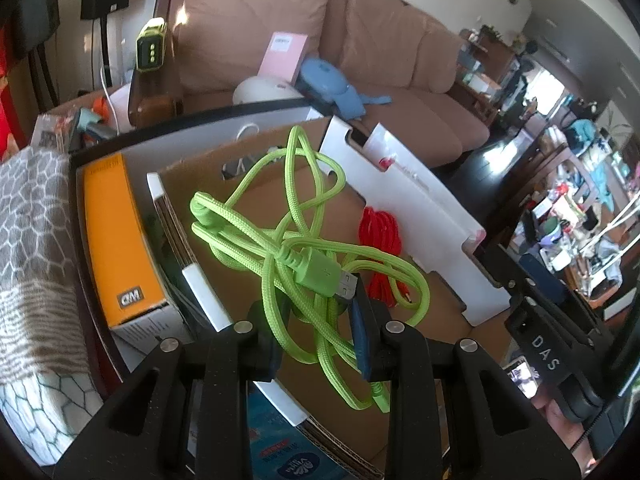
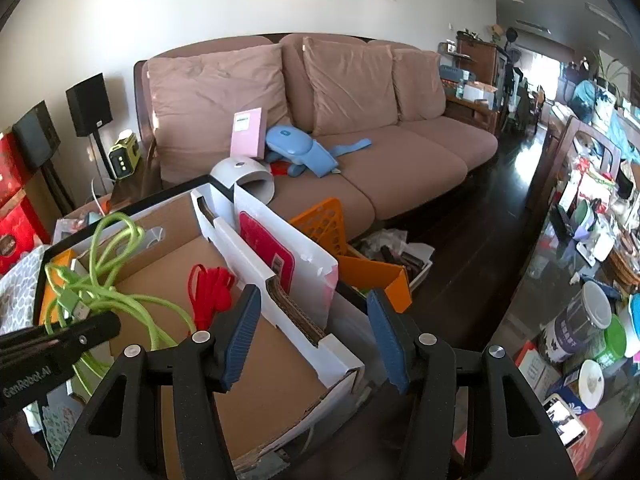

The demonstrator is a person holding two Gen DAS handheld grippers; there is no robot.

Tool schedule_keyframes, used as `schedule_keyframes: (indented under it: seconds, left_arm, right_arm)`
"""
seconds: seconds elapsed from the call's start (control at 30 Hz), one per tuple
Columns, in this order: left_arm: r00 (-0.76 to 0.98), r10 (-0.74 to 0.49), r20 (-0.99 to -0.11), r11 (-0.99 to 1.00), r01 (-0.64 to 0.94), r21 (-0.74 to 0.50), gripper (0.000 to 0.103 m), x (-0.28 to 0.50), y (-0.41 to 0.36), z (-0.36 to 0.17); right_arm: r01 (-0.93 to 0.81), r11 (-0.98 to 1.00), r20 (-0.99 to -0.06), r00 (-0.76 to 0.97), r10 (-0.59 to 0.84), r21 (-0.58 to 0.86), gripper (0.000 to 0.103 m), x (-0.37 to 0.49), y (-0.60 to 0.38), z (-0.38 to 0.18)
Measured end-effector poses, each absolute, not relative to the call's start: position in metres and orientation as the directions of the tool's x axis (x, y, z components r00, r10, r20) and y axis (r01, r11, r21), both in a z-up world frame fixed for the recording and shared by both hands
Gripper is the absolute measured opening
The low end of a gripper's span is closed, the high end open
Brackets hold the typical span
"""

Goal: Organize objects
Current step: 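Lower the lime-green cable into the box beside the red cable with the left gripper, then open the left gripper to release the lime-green cable in the box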

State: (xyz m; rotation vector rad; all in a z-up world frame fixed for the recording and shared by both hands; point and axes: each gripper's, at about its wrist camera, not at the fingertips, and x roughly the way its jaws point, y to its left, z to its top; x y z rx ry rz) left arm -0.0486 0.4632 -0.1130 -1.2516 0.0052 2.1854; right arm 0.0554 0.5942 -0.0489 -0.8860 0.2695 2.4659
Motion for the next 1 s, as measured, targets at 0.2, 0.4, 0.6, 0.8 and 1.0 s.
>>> schedule_keyframes:
  seconds: [0.2, 0.4, 0.6, 0.8, 1.0]
  left_arm:
    - [-0.360, 0.500, -0.788, -0.810, -0.516, -0.279, 0.027, -0.044, 0.469, -0.115]
    - [-0.347, 0.502, -0.792, -0.791, -0.554, -0.259, 0.028, -0.034, 0.478, -0.113]
    - [-0.340, 0.506, -0.793, -0.781, -0.570, -0.254, 0.030, -0.029, 0.482, -0.111]
    - [-0.337, 0.502, -0.797, -0.778, -0.578, -0.246, 0.030, -0.028, 0.484, -0.110]
    - [-0.337, 0.498, -0.799, -0.778, -0.580, -0.240, 0.030, -0.027, 0.483, -0.110]
  right_arm:
    - [-0.510, -0.860, -0.637, -0.665, 0.390, 0.006, 0.059, 0.053, 0.590, -0.048]
    - [-0.519, -0.855, -0.638, -0.662, 0.394, 0.011, 0.060, 0.054, 0.593, -0.048]
    - [-0.519, -0.854, -0.638, -0.662, 0.393, 0.014, 0.061, 0.055, 0.595, -0.048]
    - [-0.519, -0.855, -0.639, -0.662, 0.392, 0.012, 0.061, 0.055, 0.595, -0.048]
    - [-0.519, -0.855, -0.639, -0.662, 0.392, 0.012, 0.061, 0.055, 0.596, -0.049]
